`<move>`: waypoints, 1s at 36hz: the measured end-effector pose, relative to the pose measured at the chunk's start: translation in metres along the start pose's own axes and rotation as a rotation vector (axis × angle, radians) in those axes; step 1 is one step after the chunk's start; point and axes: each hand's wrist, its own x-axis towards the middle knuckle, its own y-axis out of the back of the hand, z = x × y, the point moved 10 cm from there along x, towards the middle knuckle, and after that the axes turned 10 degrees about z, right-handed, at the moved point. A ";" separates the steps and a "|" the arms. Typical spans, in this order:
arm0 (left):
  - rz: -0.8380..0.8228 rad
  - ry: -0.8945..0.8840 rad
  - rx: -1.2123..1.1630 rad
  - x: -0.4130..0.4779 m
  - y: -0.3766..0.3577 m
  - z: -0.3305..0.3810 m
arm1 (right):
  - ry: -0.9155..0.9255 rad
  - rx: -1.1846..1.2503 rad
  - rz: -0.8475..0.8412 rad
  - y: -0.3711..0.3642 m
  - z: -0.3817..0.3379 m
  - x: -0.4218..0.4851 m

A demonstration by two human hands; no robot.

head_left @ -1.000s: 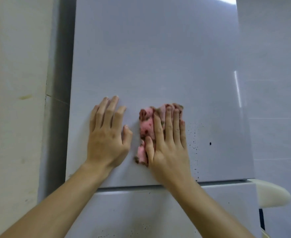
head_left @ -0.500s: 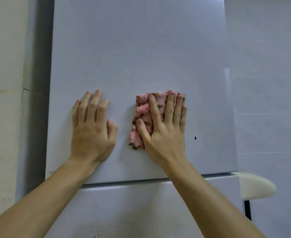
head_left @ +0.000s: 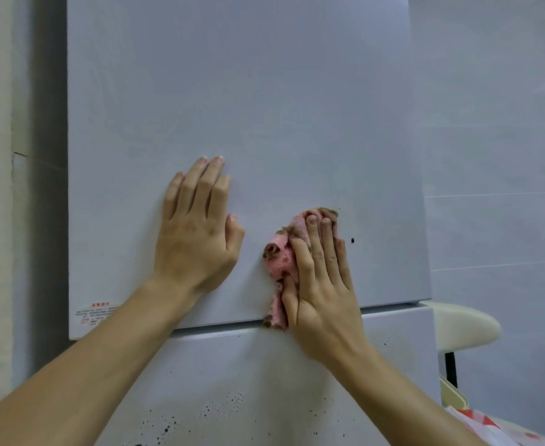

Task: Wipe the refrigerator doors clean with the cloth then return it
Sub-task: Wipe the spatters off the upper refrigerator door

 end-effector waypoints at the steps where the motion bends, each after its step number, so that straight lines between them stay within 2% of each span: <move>1: 0.004 -0.004 0.006 0.000 0.000 0.000 | -0.009 -0.017 0.007 0.000 0.002 0.007; 4: 0.011 0.002 0.019 0.000 0.001 0.001 | -0.069 -0.106 0.003 -0.003 0.018 0.046; 7: 0.000 0.019 0.017 0.001 0.001 0.003 | -0.151 -0.168 -0.073 -0.010 0.037 0.087; 10: -0.029 0.036 0.034 0.002 -0.002 0.005 | -0.182 -0.172 -0.097 -0.012 0.042 0.095; 18: -0.012 0.018 0.076 -0.002 -0.006 0.011 | -0.140 -0.143 0.011 0.005 0.036 0.021; 23: 0.011 -0.005 0.104 -0.004 -0.006 0.012 | -0.079 -0.133 -0.018 0.014 0.047 -0.025; 26: 0.025 -0.020 0.105 -0.004 -0.007 0.014 | -0.103 -0.126 -0.029 0.014 0.054 -0.009; 31: 0.062 -0.034 0.114 -0.005 -0.007 0.015 | -0.269 -0.108 -0.102 0.004 0.082 0.060; 36: 0.050 -0.015 0.100 -0.005 -0.006 0.014 | -0.279 -0.119 -0.140 0.002 0.096 0.089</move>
